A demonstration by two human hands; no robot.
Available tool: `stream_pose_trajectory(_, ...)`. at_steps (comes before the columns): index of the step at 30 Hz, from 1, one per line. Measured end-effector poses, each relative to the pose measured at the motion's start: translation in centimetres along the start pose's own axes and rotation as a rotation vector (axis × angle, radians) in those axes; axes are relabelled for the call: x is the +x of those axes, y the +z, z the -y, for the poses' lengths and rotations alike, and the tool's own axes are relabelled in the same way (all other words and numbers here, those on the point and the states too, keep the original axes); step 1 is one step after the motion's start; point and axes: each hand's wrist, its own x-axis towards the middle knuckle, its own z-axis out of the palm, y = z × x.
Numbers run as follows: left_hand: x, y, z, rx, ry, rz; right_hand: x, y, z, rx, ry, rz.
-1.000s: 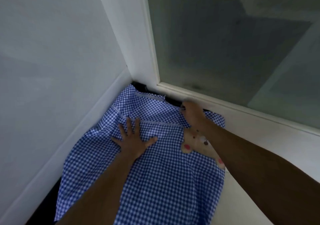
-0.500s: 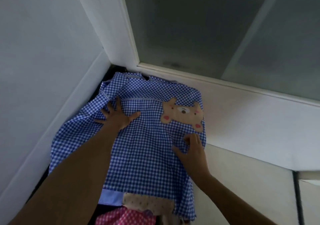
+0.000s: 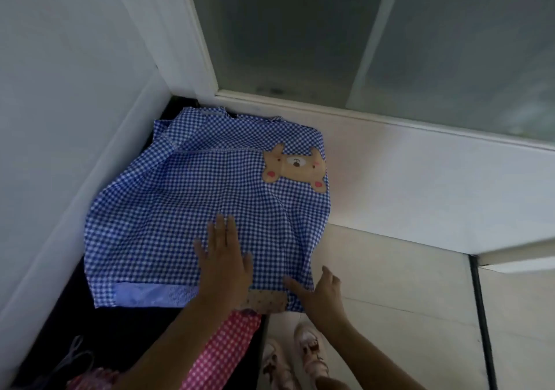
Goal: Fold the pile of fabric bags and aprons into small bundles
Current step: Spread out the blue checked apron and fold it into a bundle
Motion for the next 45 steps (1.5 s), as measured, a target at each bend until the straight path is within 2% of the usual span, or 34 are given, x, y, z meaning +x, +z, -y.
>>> stream_pose_trajectory(3, -2.8, 3.2, 0.1, -0.056, -0.067, 0.144, -0.7, 1.6, -1.3, 0.043, 0.081, -0.002)
stream_pose_trajectory(6, -3.4, 4.3, 0.3, -0.143, -0.162, 0.226, -0.4, 3.7, -2.3, 0.371, 0.265, 0.11)
stream_pose_trajectory(8, -3.7, 5.5, 0.5, -0.129, -0.175, 0.188, -0.1, 4.6, -3.0, 0.501, 0.328, 0.17)
stream_pose_trajectory(15, -3.4, 4.8, 1.7, -0.087, -0.164, 0.202, 0.4, 1.6, -3.9, 0.631, 0.067, 0.05)
stream_pose_trajectory(18, -3.5, 4.6, 2.5, -0.088, -0.158, 0.179, -0.4, -2.6, -3.5, 0.72, -0.118, 0.263)
stream_pose_trajectory(21, -3.7, 4.0, 2.4, -0.104, -0.14, 0.2, -1.4, -6.1, -2.7, 0.413, -0.305, 0.363)
stream_pose_trajectory(23, -3.7, 3.7, 2.5, -0.135, -0.13, 0.214, -1.6, -7.3, -2.3, 0.266, -0.333, 0.375)
stream_pose_trajectory(26, -3.7, 3.4, 3.3, -0.132, -0.094, 0.236, -0.8, -7.5, -3.0, 0.237, -0.253, 0.274)
stream_pose_trajectory(30, -4.0, 3.3, 4.2, -0.071, -0.045, 0.261, -0.2, -5.4, -5.5, 0.492, 0.023, -0.031)
stream_pose_trajectory(32, -4.0, 3.3, 4.1, -0.063, -0.041, 0.26, -1.1, -3.7, -6.0, 0.332, -0.038, -0.225)
stream_pose_trajectory(34, -4.0, 3.4, 4.2, -0.062, -0.052, 0.261, -2.2, -1.9, -5.3, 0.09, -0.312, -0.322)
stream_pose_trajectory(36, -3.9, 3.4, 4.3, -0.073, -0.06, 0.273, -2.6, 0.3, -3.9, -0.215, -0.665, -0.216)
stream_pose_trajectory(38, -3.6, 3.3, 4.3, -0.082, -0.068, 0.3, -2.2, 2.9, -2.4, -0.561, -0.86, -0.042)
stream_pose_trajectory(41, -3.3, 2.9, 5.7, -0.067, 0.018, 0.332, -1.3, 5.7, -0.9, -0.804, -0.905, 0.048)
stream_pose_trajectory(45, -3.9, 2.1, 11.3, -0.082, 0.271, 0.35, -0.2, 5.9, 0.5, -0.959, -0.765, 0.153)
